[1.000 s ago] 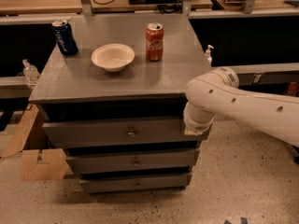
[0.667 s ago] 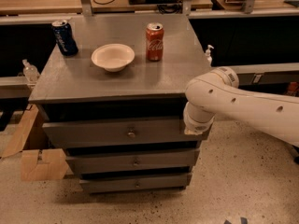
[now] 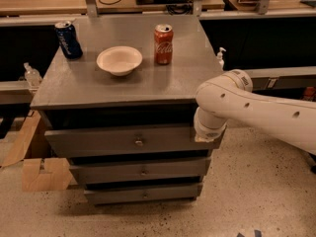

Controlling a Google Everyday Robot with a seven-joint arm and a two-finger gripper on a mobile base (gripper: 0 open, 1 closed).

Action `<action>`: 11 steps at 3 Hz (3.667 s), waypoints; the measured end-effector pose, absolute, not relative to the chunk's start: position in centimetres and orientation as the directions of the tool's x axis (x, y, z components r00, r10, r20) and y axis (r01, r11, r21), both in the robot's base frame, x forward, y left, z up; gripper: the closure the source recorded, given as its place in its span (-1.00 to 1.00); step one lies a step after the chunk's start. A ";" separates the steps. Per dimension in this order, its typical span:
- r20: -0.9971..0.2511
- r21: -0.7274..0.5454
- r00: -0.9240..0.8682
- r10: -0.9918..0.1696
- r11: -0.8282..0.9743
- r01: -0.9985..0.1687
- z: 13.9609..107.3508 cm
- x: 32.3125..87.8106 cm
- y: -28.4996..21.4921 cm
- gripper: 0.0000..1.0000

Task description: Open top drawer

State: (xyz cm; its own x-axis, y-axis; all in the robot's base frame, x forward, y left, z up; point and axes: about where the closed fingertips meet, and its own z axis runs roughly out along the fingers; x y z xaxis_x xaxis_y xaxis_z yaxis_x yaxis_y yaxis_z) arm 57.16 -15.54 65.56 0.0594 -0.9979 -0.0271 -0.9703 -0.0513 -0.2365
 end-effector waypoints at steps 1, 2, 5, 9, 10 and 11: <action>-0.027 -0.236 0.059 -0.998 -0.051 -0.970 65.6 57.2 -15.5 1.00; -0.027 -0.236 0.059 -0.998 -0.051 -0.970 65.6 57.2 -15.5 1.00; -0.027 -0.236 0.059 -0.998 -0.051 -0.970 65.6 57.1 -15.5 0.63; -0.026 -0.234 0.060 -0.998 -0.052 -0.971 65.6 57.1 -15.5 -1.00; -0.026 -0.234 0.060 -0.998 -0.052 -0.971 65.6 57.1 -15.6 -1.00; -0.026 -0.232 0.060 -0.998 -0.053 -0.971 65.5 57.0 -15.6 -0.64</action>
Offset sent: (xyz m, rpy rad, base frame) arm -0.2979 -0.0036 0.1686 -0.1109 -0.0227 -0.2341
